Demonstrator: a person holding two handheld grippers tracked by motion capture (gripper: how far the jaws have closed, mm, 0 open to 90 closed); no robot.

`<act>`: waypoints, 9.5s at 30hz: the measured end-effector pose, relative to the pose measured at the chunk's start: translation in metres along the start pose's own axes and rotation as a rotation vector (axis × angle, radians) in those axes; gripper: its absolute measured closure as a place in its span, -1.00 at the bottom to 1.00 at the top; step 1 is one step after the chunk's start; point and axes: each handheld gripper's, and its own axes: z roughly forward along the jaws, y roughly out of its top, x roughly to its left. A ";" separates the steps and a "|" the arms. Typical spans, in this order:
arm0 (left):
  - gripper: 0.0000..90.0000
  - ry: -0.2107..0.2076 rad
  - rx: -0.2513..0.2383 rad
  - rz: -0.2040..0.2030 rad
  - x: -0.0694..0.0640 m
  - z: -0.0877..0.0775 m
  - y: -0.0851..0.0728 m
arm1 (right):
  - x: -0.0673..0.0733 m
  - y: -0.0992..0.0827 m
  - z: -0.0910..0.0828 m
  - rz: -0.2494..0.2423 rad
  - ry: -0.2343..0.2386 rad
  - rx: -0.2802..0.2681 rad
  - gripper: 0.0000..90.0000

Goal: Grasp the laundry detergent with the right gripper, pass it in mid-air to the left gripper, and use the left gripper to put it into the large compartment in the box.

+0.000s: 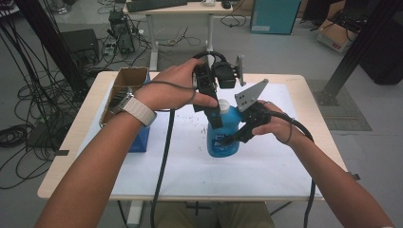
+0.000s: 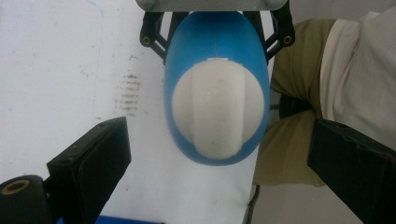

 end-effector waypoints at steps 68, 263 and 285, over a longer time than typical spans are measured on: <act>-0.43 -0.048 0.021 0.035 0.001 0.034 0.016 | 0.006 0.001 0.002 -0.031 0.043 0.025 -0.04; -0.17 -0.031 0.016 0.019 -0.005 0.036 0.008 | 0.005 0.003 0.007 -0.077 0.035 0.039 -0.03; -0.17 -0.041 0.016 0.016 -0.005 0.036 0.007 | 0.005 0.002 0.007 -0.073 0.037 0.040 -0.03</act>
